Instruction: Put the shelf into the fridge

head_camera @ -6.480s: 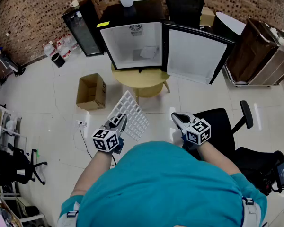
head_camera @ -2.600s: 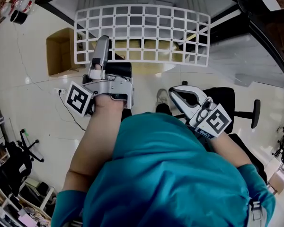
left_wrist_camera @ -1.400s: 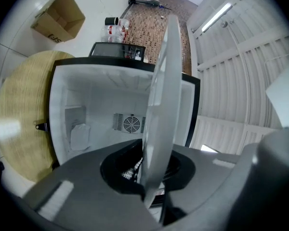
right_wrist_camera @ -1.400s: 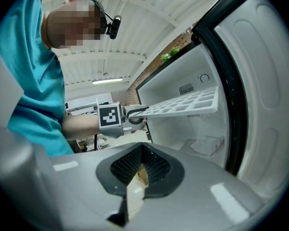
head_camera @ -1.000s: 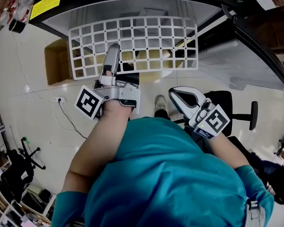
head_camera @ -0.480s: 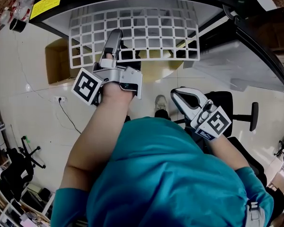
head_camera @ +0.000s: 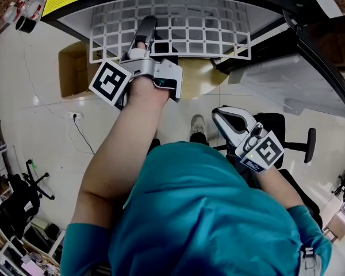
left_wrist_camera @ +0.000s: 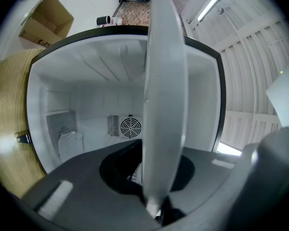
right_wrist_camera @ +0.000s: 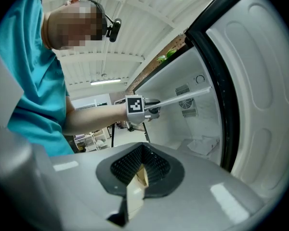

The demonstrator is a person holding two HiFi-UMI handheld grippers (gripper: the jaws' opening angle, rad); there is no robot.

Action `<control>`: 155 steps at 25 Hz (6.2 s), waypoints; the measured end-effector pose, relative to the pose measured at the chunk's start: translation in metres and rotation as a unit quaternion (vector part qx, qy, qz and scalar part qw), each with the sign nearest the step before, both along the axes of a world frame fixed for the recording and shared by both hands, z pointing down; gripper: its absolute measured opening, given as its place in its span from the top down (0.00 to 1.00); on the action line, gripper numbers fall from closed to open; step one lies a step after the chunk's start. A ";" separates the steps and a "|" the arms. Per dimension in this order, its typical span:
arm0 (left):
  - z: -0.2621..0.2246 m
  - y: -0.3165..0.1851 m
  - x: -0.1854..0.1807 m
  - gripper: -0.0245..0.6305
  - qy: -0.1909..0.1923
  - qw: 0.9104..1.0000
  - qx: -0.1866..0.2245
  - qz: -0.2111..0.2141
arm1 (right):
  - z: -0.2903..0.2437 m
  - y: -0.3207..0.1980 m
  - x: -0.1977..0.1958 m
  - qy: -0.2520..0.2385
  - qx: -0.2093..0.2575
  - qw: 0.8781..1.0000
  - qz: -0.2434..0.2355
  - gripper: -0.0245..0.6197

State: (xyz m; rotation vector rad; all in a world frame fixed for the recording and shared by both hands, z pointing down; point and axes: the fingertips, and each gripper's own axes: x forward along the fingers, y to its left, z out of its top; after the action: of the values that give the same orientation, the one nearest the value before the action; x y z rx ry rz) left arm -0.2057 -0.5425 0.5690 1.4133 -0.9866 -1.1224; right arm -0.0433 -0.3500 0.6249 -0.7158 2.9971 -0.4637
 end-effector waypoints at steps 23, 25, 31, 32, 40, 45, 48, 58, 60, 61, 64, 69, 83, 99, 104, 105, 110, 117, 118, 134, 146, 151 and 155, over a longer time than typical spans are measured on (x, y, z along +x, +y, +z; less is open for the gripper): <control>-0.011 -0.073 -0.002 0.83 0.027 0.999 -0.011 -0.029 | 0.014 -0.005 0.012 0.005 -0.007 1.000 0.014 0.96; -0.012 -0.078 -0.002 0.84 0.042 0.998 -0.014 -0.033 | 0.015 -0.005 0.011 0.002 -0.003 1.000 0.015 0.96; -0.013 -0.089 0.001 0.84 0.044 0.998 -0.021 -0.032 | 0.037 0.005 0.015 0.040 -0.045 0.998 0.011 0.96; -0.013 -0.091 0.002 0.84 0.045 0.998 -0.022 -0.032 | 0.031 0.002 0.014 0.026 -0.029 0.999 0.014 0.96; -0.019 -0.105 -0.003 0.81 0.042 0.998 -0.011 -0.043 | 0.022 -0.006 0.015 0.008 -0.009 1.000 0.026 0.96; -0.019 -0.105 -0.004 0.81 0.043 0.998 -0.008 -0.043 | 0.020 -0.012 0.016 0.018 -0.022 0.999 0.019 0.96; -0.018 -0.102 -0.003 0.80 0.038 0.999 -0.002 -0.034 | 0.014 -0.018 0.014 0.020 -0.023 0.999 0.014 0.96; -0.005 -0.048 0.045 0.77 -0.056 0.990 0.045 0.125 | 0.000 -0.014 0.001 0.033 -0.027 0.999 0.009 0.96; -0.016 -0.027 0.047 0.79 -0.091 0.979 0.100 0.155 | -0.014 -0.013 -0.005 0.028 -0.012 0.999 0.014 0.96; -0.025 -0.011 0.048 0.81 -0.106 0.971 0.127 0.174 | -0.020 -0.009 -0.008 0.030 -0.009 0.999 0.017 0.96; -0.041 0.053 0.055 0.86 -0.130 0.950 0.168 0.229 | -0.032 0.011 -0.014 0.035 -0.010 0.999 0.027 0.96; -0.004 0.146 0.029 0.91 -0.275 0.899 0.173 0.293 | -0.040 0.035 -0.026 0.006 0.003 0.998 0.056 0.96; -0.175 0.450 0.040 0.94 -0.479 0.804 0.294 0.193 | -0.240 0.234 0.064 -0.012 0.057 0.998 0.039 0.96; -0.215 0.662 0.088 0.94 -0.524 0.796 0.284 0.107 | -0.254 0.403 0.132 -0.017 0.056 0.998 -0.024 0.96; -0.215 0.723 0.034 0.94 -0.526 0.787 0.303 0.111 | -0.262 0.462 0.081 -0.009 0.058 0.998 -0.006 0.96; -0.211 0.734 0.020 0.94 -0.523 0.788 0.304 0.115 | -0.259 0.474 0.069 -0.012 0.053 0.999 0.001 0.96; -0.190 0.776 -0.056 0.94 -0.514 0.788 0.313 0.131 | -0.242 0.530 0.000 -0.024 0.025 0.999 0.020 0.96; -0.211 0.869 -0.011 0.94 -0.527 0.770 0.342 0.110 | -0.256 0.629 0.048 -0.024 0.049 0.998 0.028 0.96; -0.213 0.875 0.002 0.94 -0.530 0.768 0.342 0.106 | -0.257 0.635 0.062 -0.025 0.055 0.998 0.026 0.96; -0.176 0.946 0.195 0.96 -0.560 0.760 0.309 0.116 | -0.192 0.699 0.211 -0.036 0.035 0.998 -0.033 0.96; -0.196 1.000 0.096 0.96 -0.547 0.764 0.328 0.098 | -0.206 0.750 0.127 -0.012 0.044 0.999 -0.021 0.96; -0.200 1.008 0.074 0.96 -0.541 0.767 0.332 0.093 | -0.215 0.757 0.102 0.013 0.060 0.998 -0.026 0.96; -0.203 1.007 0.076 0.96 -0.537 0.769 0.333 0.093 | -0.211 0.754 0.101 0.021 0.056 0.998 -0.028 0.96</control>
State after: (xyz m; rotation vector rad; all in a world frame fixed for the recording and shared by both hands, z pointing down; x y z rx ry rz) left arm -0.1297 0.4644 0.3662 2.8275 -1.1863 -0.4095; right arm 0.0579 0.4037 0.4135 -0.6422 3.0592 -0.2819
